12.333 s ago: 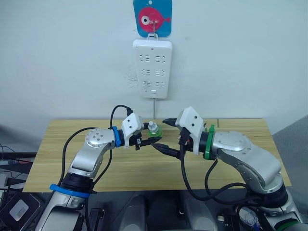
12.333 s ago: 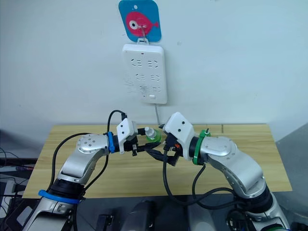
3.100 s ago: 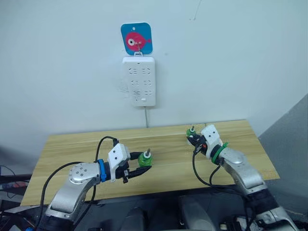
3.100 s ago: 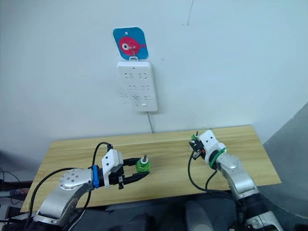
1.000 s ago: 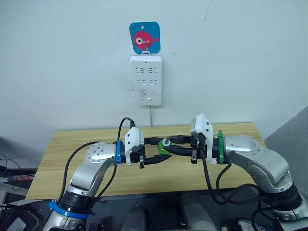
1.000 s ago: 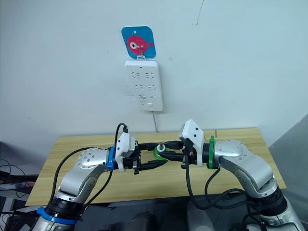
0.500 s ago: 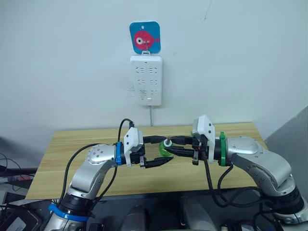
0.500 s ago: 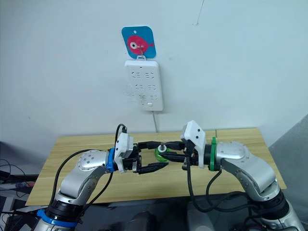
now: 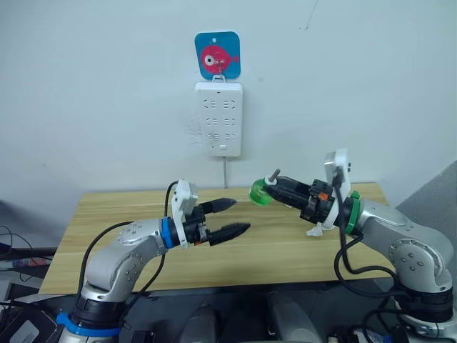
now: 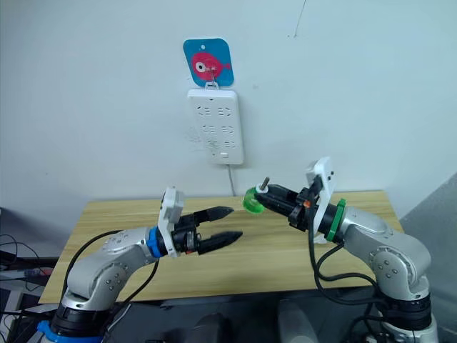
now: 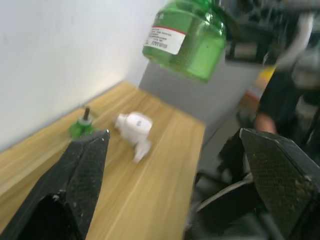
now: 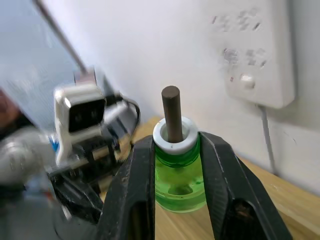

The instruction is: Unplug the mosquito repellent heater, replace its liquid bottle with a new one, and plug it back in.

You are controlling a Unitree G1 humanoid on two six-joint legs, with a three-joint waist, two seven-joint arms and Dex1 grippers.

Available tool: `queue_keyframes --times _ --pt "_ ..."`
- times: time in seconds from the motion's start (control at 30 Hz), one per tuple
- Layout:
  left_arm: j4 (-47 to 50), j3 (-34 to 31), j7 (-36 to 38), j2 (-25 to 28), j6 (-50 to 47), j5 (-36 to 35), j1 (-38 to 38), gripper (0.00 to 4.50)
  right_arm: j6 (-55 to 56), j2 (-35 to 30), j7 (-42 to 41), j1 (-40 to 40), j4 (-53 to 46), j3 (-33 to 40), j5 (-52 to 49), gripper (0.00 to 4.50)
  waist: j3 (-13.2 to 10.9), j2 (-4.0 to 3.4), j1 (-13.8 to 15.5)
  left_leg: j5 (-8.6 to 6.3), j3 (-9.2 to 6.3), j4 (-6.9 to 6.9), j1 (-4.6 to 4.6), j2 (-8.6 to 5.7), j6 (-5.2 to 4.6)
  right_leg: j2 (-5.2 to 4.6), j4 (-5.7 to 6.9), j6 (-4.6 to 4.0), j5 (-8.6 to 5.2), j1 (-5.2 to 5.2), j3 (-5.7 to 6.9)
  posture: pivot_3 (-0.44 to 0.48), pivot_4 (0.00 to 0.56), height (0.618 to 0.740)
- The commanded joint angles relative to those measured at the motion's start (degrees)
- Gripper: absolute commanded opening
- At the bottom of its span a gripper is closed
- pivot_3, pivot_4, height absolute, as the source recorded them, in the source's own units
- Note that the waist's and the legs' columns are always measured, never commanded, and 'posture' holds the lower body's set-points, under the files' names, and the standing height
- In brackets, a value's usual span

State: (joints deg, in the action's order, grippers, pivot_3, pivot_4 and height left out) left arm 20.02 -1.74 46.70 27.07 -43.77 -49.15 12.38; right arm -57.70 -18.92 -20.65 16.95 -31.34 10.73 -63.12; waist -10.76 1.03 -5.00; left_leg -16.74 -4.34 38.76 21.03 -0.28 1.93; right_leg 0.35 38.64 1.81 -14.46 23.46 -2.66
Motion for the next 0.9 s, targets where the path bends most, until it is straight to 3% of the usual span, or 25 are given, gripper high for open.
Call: queue_keyframes --times 0.03,0.17,0.4,0.9 --pt "1.8 -4.0 -6.6 -1.7 -7.7 -10.9 3.7 4.42 0.2 2.2 10.1 0.0 0.6 3.2 -15.1 0.89 0.0 0.0 0.0 0.0 0.0 0.0 0.0 0.0 0.0 0.0 0.02 0.0 0.0 0.0 0.0 -0.107 0.143 0.74" --pt "0.4 -7.0 -13.0 -3.1 -13.2 -21.7 7.3 4.42 3.7 3.3 20.4 -0.5 1.6 2.2 -28.3 0.89 0.0 0.0 0.0 0.0 0.0 -0.01 0.03 -0.01 0.0 0.01 -0.02 0.0 0.0 0.01 -0.03 -0.107 0.141 0.74" --pt "-2.0 -8.5 -22.2 -5.2 -15.7 -34.3 10.2 4.42 8.9 2.3 27.9 -0.5 1.7 -0.9 -38.3 0.89 0.0 0.0 0.0 0.0 0.05 -0.02 0.02 -0.02 0.0 0.01 -0.04 0.0 0.0 0.02 -0.03 -0.102 0.136 0.74" --pt "-1.6 -7.0 -32.6 -9.8 -11.9 -43.0 9.8 4.42 15.2 0.3 30.9 -0.5 0.4 -6.4 -42.8 0.89 0.0 -0.01 0.1 0.0 0.05 -0.02 0.11 -0.04 0.0 0.02 -0.12 0.0 -0.01 0.04 -0.07 -0.108 0.127 0.74"
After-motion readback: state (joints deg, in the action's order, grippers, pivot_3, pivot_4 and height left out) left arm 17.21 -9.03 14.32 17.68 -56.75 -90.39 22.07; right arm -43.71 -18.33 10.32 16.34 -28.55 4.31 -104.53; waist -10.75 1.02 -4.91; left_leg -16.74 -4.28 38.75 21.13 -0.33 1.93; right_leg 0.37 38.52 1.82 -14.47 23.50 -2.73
